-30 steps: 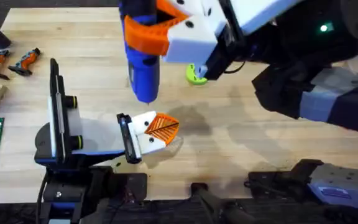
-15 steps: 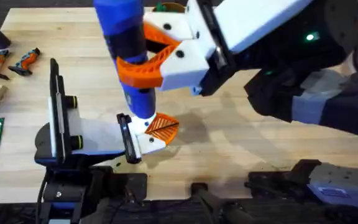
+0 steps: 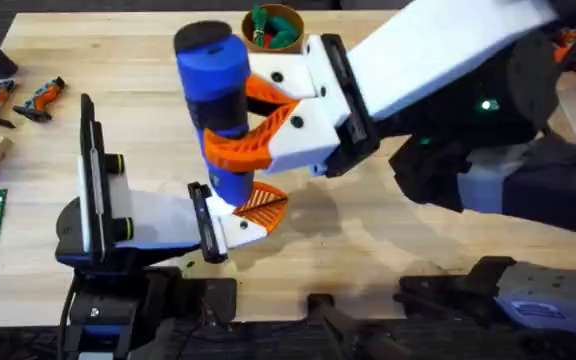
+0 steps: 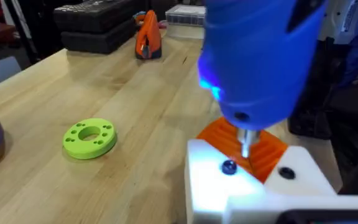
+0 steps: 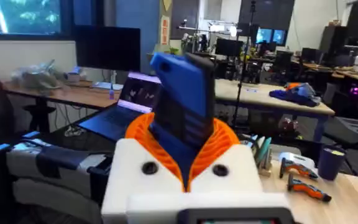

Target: Pick up the gripper from the table and insert it into the empty holder that is missing its gripper. Then pick up a screw, insert it into the mounting hole, and use the screwdriver to tighten it. Finally, clean up the table by picking up the vegetable and placing it into the bucket.

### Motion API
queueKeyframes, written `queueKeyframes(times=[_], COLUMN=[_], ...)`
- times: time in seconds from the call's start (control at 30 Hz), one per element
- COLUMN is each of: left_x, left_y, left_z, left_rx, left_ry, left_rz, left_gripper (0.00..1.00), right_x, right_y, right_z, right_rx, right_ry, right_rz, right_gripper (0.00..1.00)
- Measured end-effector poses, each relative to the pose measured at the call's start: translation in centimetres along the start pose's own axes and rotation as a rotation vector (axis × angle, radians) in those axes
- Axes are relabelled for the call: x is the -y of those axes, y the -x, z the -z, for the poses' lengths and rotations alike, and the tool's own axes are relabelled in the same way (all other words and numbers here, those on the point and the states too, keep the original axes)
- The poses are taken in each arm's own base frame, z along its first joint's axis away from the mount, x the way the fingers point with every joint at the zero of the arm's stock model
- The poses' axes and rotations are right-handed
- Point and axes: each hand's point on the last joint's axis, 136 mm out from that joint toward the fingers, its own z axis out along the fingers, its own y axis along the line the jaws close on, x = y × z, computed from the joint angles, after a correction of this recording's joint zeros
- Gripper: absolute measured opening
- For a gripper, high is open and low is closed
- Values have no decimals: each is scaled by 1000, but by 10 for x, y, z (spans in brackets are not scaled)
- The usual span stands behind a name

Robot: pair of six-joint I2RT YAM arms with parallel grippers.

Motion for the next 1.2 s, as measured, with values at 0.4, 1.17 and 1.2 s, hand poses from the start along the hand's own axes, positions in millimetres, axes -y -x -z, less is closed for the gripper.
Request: queueKeyframes(times=[0.4,1.17,1.2], left_x=[0,0,0], left_y=[0,0,0], left_z=[0,0,0], left_rx=[0,0,0], left_ry=[0,0,0], left_rz=[0,-1,0], left_gripper=[7,7,7], right_x=[-3,-1,-1], right_y=[0,-5,-5], right_z=[-4,-4,-4], right_rx=[8,-9,-9], right_ry=[3,-4,-4], right_rz=[27,38,39], right_gripper=[29,29,29])
